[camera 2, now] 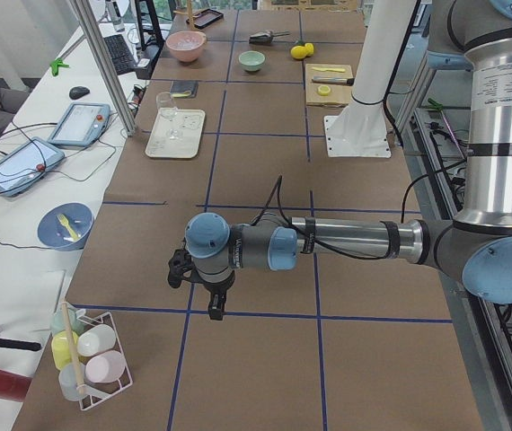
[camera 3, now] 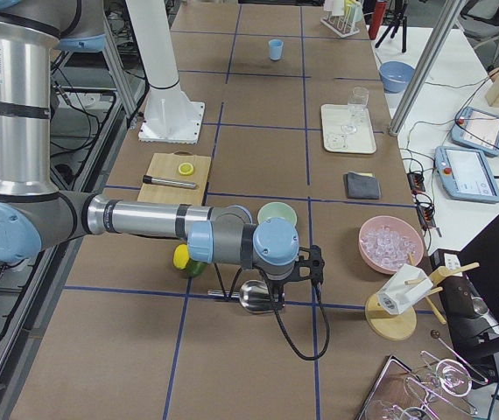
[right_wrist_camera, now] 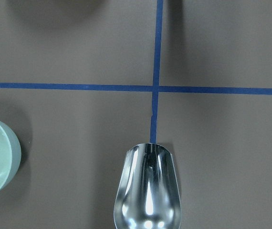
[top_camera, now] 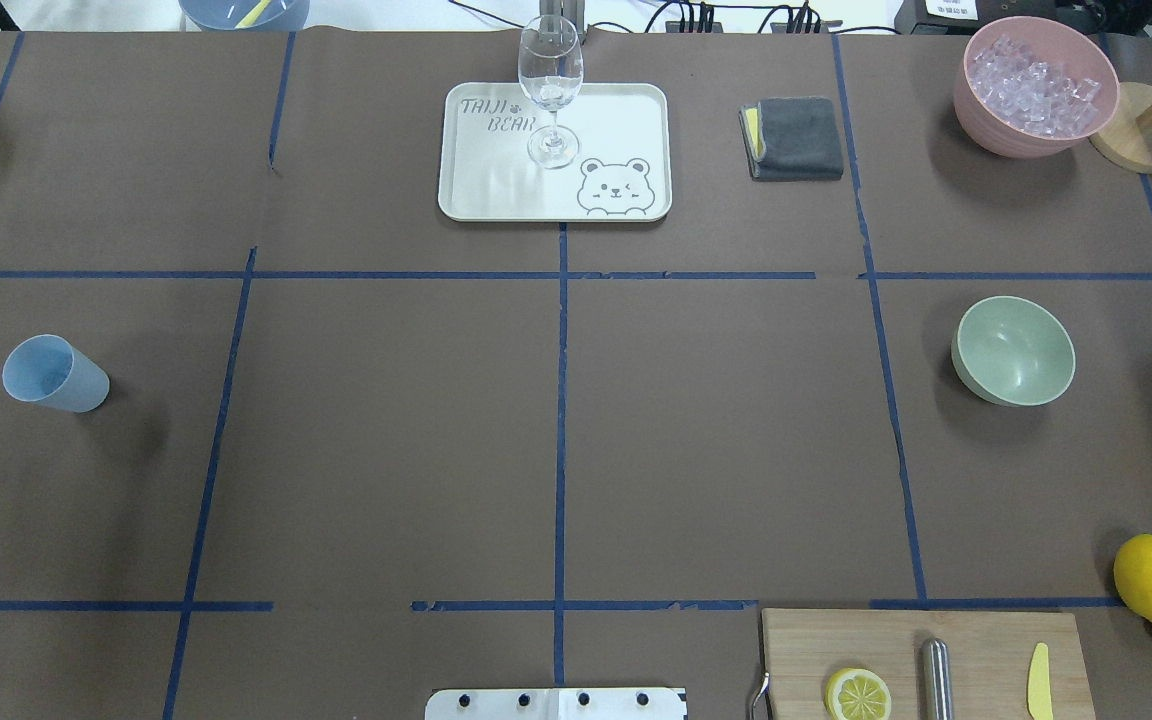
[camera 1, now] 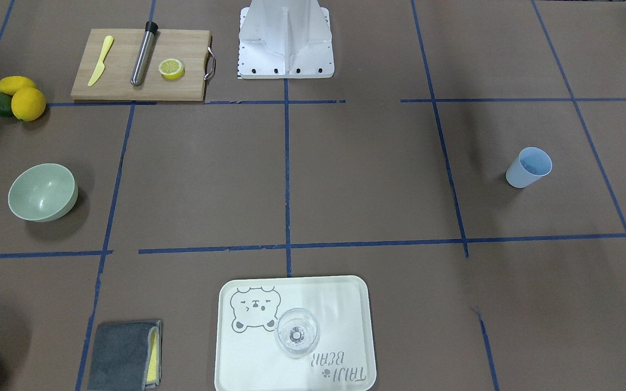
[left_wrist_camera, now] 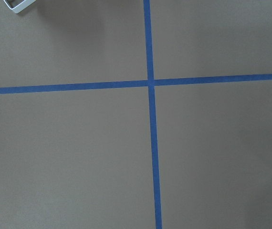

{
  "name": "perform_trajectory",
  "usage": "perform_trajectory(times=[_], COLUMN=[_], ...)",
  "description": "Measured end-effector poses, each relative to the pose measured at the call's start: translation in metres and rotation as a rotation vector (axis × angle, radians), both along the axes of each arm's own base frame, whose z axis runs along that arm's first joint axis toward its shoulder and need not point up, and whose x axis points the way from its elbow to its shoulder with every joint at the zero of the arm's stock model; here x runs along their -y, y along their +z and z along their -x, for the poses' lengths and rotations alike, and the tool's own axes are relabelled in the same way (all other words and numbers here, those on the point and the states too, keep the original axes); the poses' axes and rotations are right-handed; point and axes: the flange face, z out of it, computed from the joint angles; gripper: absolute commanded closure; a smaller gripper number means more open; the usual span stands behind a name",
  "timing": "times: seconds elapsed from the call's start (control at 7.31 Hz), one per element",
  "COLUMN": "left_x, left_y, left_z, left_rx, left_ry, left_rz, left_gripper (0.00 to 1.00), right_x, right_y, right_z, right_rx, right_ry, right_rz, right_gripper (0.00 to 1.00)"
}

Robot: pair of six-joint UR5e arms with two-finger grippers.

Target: Pour ice into bowl

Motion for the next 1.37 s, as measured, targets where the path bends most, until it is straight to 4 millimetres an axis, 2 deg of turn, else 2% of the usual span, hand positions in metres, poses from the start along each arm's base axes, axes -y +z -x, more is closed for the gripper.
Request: perform_trajectory(times=[0.27, 0.41, 0.68, 0.82, 1.09, 1.23, 1.37], left_x=[0.002, 0.004, 0.012, 0.015, 0.011, 0.007, 0.001], left_y=[-0.002, -0.01, -0.048, -0.069, -0.117, -0.142, -0.164], left_z=[0.0, 0.0, -0.001, -0.001, -0.004, -0.008, -0.016], left_rx=[-0.001, -0.002, -0.003, -0.008, -0.042, -0.056, -0.057], left_ry=[-0.003, -0.005, -0.007, -0.007, -0.049, -0.078, -0.103], left_rz=[-0.004, -0.019, -0.109, -0.168, -0.235, -0.262, -0.275], left_gripper=[0.0, 0.0, 0.0, 0.0, 0.0, 0.0, 0.0], right_x=[0.002, 0.003, 0.008, 0.009, 0.007, 0.012, 0.019], right_y=[-0.002, -0.003, -0.03, -0.032, -0.023, -0.029, -0.042], right_z=[0.0, -0.001, 0.002, 0.005, 0.012, 0.022, 0.04], right_rx=[-0.004, -0.006, -0.01, -0.002, 0.052, 0.067, 0.068], right_ry=[0.002, 0.002, -0.005, -0.009, 0.006, 0.02, 0.028], right_rz=[-0.004, -0.009, -0.062, -0.062, -0.008, 0.026, 0.062], right_gripper=[0.0, 0.0, 0.0, 0.0, 0.0, 0.0, 0.0])
